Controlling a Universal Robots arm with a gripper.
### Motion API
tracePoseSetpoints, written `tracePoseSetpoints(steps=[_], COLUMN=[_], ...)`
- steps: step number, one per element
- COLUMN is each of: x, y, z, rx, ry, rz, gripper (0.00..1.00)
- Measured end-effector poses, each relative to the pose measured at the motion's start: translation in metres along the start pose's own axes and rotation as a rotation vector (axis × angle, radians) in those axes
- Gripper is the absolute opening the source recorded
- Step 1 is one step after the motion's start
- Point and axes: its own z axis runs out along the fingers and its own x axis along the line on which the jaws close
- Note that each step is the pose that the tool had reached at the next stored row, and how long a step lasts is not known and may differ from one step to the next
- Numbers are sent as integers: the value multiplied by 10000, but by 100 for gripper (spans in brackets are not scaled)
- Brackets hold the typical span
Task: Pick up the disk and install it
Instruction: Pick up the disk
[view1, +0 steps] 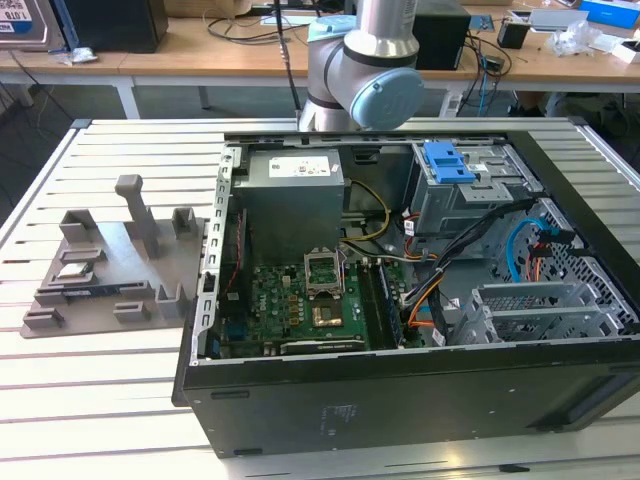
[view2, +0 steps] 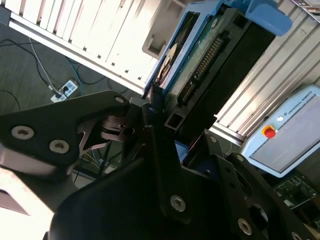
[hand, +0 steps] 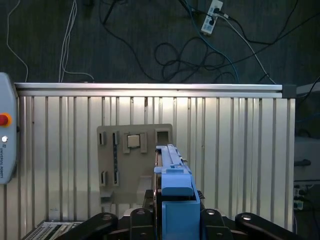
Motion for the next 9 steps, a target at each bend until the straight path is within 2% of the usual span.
tracePoseSetpoints(steps=[2,9], x=[1,3], y=[0,0], z=[-74,-229], rx=[0,0], ry=[0,0], rz=[0,0], gripper=[37,37])
